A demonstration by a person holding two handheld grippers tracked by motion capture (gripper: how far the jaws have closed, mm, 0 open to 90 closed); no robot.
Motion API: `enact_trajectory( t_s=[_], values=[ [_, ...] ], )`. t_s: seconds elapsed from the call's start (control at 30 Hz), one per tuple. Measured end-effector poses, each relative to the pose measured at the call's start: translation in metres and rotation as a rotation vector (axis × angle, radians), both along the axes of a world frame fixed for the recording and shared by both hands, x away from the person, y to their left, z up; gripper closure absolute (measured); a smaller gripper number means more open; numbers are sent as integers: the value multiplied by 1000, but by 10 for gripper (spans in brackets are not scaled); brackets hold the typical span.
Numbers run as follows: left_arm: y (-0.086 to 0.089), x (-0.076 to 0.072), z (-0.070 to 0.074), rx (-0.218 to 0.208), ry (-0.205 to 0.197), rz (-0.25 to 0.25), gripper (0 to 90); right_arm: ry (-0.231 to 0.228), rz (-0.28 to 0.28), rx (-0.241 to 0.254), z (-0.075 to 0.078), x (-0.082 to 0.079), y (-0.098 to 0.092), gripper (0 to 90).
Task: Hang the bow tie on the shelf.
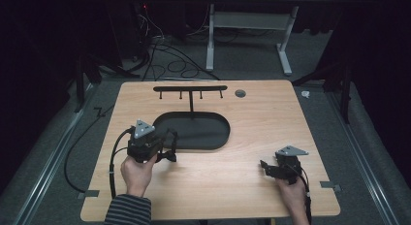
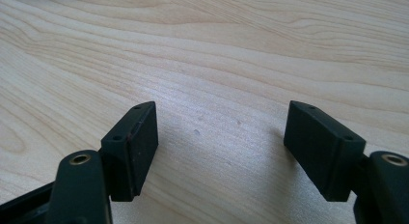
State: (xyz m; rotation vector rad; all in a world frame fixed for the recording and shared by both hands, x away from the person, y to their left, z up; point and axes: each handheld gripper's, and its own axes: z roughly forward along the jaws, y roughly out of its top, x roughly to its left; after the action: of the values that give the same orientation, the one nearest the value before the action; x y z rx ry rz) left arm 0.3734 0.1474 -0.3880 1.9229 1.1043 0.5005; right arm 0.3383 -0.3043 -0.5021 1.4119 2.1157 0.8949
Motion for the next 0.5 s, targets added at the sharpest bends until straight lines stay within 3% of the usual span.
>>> enact_trajectory(
  t_s=[0.33, 0.5],
  values=[
    [4, 5, 8, -1, -4, 12, 874, 1, -1, -2, 0, 0, 0, 294],
    [9, 9, 12, -37, -13, 30, 874, -1, -11, 8, 0, 1, -1, 301]
  ],
)
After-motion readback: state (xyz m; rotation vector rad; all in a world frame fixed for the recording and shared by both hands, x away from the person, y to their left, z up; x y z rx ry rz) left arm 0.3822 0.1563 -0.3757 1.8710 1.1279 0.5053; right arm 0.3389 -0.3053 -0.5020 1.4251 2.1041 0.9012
